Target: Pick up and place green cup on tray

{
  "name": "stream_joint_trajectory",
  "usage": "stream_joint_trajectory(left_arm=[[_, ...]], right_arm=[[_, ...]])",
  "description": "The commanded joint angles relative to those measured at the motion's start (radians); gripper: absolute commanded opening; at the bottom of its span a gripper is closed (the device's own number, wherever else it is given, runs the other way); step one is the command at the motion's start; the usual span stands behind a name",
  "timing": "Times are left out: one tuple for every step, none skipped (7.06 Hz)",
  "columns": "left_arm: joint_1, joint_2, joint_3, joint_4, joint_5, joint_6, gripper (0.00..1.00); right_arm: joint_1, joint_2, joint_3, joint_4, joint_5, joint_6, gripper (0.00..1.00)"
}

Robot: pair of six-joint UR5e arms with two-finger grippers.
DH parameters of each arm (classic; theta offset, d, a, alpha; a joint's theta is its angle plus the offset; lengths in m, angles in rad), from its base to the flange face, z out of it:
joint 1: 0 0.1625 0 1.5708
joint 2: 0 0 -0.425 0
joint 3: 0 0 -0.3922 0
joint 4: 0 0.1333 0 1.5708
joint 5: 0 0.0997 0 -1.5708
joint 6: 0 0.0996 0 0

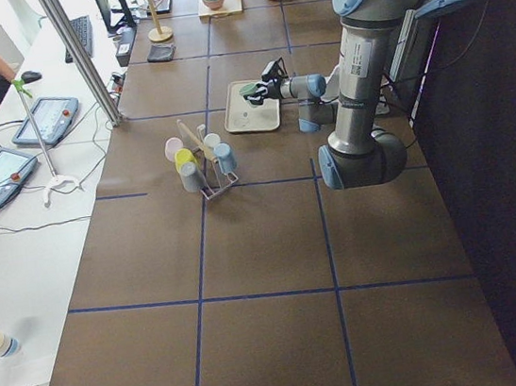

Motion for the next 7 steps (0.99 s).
stream_joint_trajectory(left_arm=[[0.002,-0.013,0.012,0.002,0.006,-0.001,0.55],[0.002,-0.015,0.015,0.002,0.003,-0.001,0.55],[0.002,-0.028,0.021,0.003,-0.002,-0.001,0.55],[0.002,-0.042,0.039,0.003,-0.003,-0.001,0.56],[0.004,-0.044,0.048,0.003,-0.003,-0.001,0.59],[0.002,-0.057,0.064,0.003,-0.003,-0.001,0.6],[0.002,-0.062,0.065,0.002,-0.003,-0.002,0.61]], right_arm=[[0.0,0.002,-0.006,0.0,0.0,0.001,1.0],[0.0,0.003,-0.007,0.0,0.0,0.0,1.0],[0.0,0.002,-0.007,0.0,0.0,0.001,1.0],[0.0,0.003,-0.009,0.002,0.0,0.001,1.0],[0.0,0.003,-0.012,0.002,0.0,0.0,1.0],[0.0,0.002,-0.019,0.002,0.0,-0.002,1.0],[0.003,-0.003,-0.026,0.002,0.0,-0.029,1.0]])
